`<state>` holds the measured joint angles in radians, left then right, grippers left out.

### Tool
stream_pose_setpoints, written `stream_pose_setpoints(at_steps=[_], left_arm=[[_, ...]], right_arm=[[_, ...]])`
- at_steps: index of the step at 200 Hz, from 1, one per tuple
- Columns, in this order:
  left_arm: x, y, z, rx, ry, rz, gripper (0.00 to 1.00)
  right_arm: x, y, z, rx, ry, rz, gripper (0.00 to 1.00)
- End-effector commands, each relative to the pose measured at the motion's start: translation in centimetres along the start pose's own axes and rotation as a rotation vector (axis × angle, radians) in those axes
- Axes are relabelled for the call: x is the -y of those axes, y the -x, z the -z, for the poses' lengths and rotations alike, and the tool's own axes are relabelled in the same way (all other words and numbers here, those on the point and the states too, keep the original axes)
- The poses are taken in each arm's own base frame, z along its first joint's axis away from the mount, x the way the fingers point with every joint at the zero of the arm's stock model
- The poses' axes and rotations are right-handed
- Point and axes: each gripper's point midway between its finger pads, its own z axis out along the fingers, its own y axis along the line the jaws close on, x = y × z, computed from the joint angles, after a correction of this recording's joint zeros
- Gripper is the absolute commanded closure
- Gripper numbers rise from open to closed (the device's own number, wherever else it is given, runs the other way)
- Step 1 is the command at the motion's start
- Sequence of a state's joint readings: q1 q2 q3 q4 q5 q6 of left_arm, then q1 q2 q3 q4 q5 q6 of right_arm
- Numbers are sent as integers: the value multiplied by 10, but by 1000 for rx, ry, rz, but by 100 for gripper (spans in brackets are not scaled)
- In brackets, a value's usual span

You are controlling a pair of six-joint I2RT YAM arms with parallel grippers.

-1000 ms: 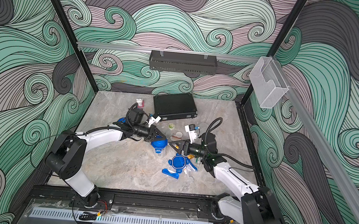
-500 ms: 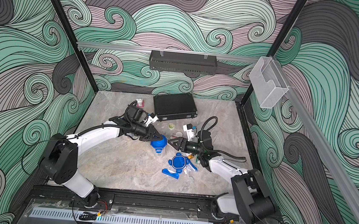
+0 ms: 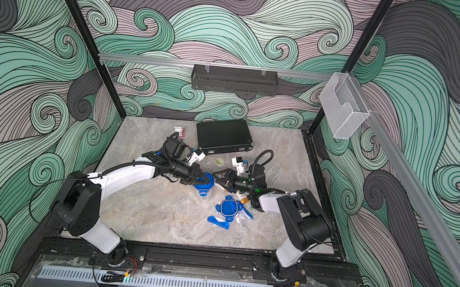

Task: Take out toiletry kits
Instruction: Adjust the container at the center of the board.

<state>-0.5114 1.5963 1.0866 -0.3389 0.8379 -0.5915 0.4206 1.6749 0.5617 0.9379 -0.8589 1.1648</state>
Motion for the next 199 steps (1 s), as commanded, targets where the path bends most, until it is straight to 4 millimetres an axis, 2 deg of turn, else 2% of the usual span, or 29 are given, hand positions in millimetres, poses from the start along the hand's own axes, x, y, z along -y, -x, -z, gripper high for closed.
stream_pose_setpoints(at_steps=[1,29,56,76,101,127,139,154,160,183,199], left_arm=[[-36,-8,-6,-29,123,72,92],[-39,-9,-5,-33,132,75,95],[-41,-7,1,-27,139,85,96],[-39,-5,9,-21,158,72,89],[-32,-7,27,-21,210,41,81],[-25,-13,46,10,263,14,70],[-23,-19,55,20,288,4,70],[-33,-30,62,23,339,21,70],[-30,-35,68,46,343,14,71],[-44,-60,64,41,329,50,74],[-51,-71,51,41,256,62,76]], right_arm=[[-26,4,-1,2,112,6,33],[-25,5,-4,-6,130,-17,33],[-35,5,-7,-12,200,-56,33],[-31,3,-6,-11,190,-65,33],[-12,-2,-8,-26,91,-46,33],[-15,-7,-7,-42,64,-3,33],[-14,-6,-6,-43,39,13,33],[-4,-3,-5,-41,-53,36,33],[0,-1,-4,-39,-92,58,33],[3,12,-6,-26,-180,127,31],[3,19,-14,-34,-176,117,31]])
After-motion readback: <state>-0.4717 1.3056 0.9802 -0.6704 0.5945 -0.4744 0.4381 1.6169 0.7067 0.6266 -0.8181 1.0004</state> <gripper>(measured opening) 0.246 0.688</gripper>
